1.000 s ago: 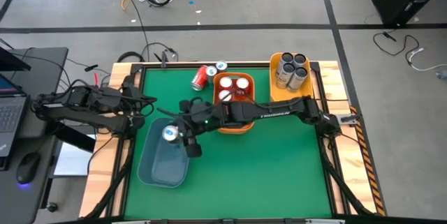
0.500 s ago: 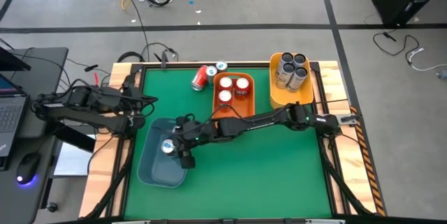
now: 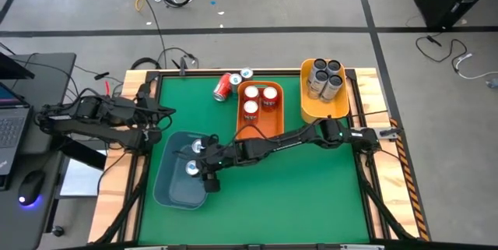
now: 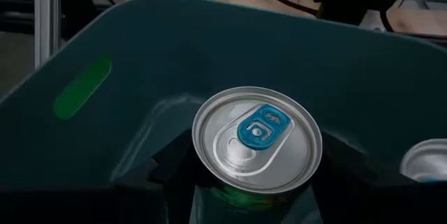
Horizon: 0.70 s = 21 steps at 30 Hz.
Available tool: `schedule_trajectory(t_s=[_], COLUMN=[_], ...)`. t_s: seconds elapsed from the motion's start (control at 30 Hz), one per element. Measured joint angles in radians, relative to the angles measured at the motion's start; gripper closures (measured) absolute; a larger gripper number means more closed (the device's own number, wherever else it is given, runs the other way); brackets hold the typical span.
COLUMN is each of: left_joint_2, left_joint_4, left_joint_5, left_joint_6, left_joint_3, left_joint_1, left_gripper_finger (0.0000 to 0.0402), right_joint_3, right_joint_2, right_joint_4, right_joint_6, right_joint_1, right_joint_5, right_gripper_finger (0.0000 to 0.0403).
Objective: Sort soda cans
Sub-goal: Put the blue soda can into the blue bin
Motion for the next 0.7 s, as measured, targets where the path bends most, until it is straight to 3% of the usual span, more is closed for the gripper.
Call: schedule_trajectory(t_s=[0.37,0.57,0.7], left_joint_2=[0.0,0.0,0.0], left_joint_4=[0.004,0.004,0.004], left_joint_5=[0.002,0.003,0.003], left_joint_6=[0.0,-0.016,-0.016], left_joint_3=[0.0,0.0,0.0], left_joint_1=[0.0,0.0,0.0], left_gripper_finger=[0.0401,0.0401,0.0401], right_joint_3=[-0.032,-0.035,-0.035], right_joint_2=[0.0,-0.001,0.0], right_joint_4=[0.032,-0.013,-0.004], right_joint_6=[0.022,0.049,0.044], right_joint_1=[0.005,0.004,0.006], right_joint_5=[0.017,0.019,0.019], right_gripper_finger=[0.0186,0.0089,0.0063])
